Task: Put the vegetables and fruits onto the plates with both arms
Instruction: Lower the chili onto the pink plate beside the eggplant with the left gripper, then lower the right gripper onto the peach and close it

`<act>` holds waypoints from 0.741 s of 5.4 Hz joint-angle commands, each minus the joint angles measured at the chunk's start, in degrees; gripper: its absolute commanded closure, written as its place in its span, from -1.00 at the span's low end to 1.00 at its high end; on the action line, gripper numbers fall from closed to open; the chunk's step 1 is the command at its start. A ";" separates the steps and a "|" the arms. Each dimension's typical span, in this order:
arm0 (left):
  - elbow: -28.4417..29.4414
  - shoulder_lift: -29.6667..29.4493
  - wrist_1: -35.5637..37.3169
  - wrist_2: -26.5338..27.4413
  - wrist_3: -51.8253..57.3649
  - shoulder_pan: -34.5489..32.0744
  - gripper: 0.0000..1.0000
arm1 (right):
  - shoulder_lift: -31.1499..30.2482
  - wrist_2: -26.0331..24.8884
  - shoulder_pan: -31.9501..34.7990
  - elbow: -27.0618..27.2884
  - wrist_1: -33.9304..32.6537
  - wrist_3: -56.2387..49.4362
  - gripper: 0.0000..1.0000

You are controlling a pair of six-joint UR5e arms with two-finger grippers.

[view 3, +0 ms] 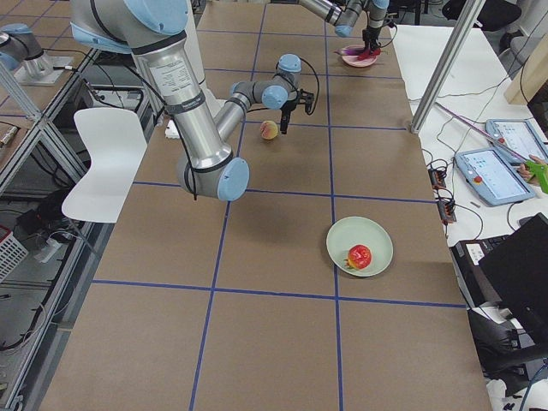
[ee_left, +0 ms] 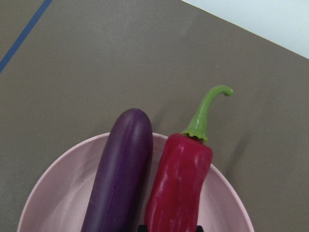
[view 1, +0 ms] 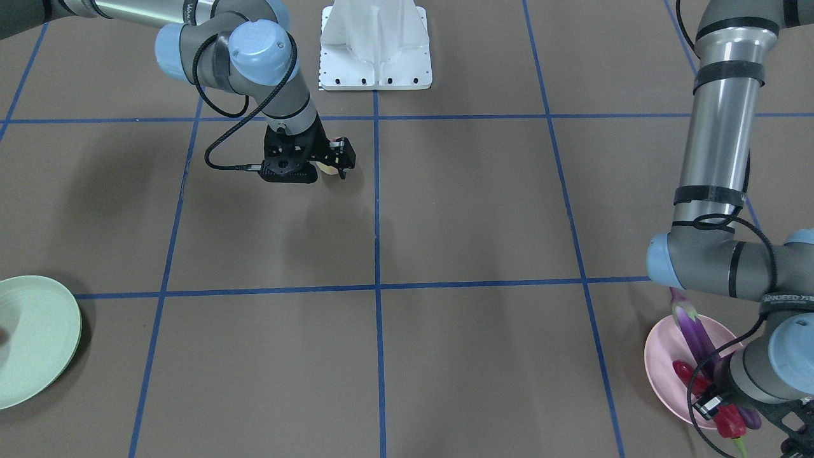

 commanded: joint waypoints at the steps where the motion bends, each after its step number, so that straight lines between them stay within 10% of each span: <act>1: -0.42 -0.15 0.32 -0.40 1.67 -1.77 -1.00 | 0.24 -1.24 -2.04 -0.04 0.04 0.52 -1.00; 4: -1.29 -0.24 0.50 -1.19 1.68 -2.56 -1.00 | 0.15 -2.13 -5.65 -0.30 0.04 1.58 -1.00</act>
